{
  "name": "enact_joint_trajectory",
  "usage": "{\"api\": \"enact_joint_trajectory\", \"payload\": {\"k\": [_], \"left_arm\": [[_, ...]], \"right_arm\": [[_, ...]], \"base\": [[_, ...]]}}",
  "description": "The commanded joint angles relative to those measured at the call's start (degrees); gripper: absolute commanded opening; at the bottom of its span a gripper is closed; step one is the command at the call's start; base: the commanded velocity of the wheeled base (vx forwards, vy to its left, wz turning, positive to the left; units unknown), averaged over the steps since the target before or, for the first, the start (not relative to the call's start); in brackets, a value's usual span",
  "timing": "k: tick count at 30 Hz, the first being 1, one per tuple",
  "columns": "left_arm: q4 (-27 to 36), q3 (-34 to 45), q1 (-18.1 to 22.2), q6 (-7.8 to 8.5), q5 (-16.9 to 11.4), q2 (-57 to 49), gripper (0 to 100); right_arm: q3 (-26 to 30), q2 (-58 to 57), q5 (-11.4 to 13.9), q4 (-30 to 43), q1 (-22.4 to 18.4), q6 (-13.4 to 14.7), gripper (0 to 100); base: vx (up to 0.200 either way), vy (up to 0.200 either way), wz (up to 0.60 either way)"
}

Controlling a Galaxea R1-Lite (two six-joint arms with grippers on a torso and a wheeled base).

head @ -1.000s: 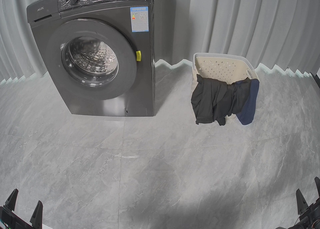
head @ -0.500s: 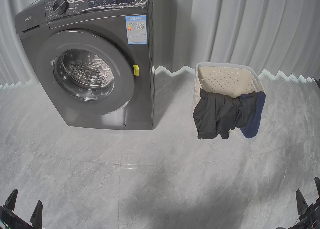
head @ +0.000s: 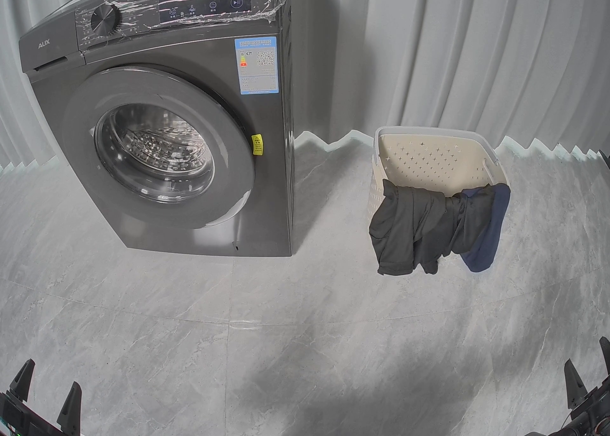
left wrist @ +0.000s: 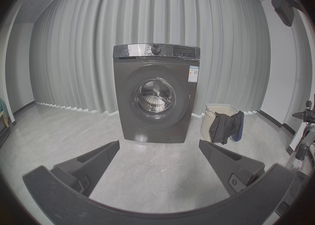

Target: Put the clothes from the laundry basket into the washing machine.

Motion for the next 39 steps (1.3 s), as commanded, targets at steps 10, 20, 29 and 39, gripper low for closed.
{"api": "enact_joint_trajectory", "payload": {"k": [10,20,29,39], "left_arm": [[0.0,0.8,0.0,-0.03,0.0,-1.0,100],[0.0,0.8,0.0,0.14,0.0,-1.0,100],[0.0,0.8,0.0,-0.03,0.0,-1.0,100],[0.0,0.8,0.0,-0.03,0.0,-1.0,100]], "right_arm": [[0.9,-0.9,-0.1,0.0,0.0,0.0,100],[0.9,-0.9,-0.1,0.0,0.0,0.0,100],[0.9,-0.9,-0.1,0.0,0.0,0.0,100],[0.9,-0.9,-0.1,0.0,0.0,0.0,100]], "base": [[0.0,-0.2,0.0],[0.0,-0.2,0.0],[0.0,-0.2,0.0],[0.0,-0.2,0.0]]}}
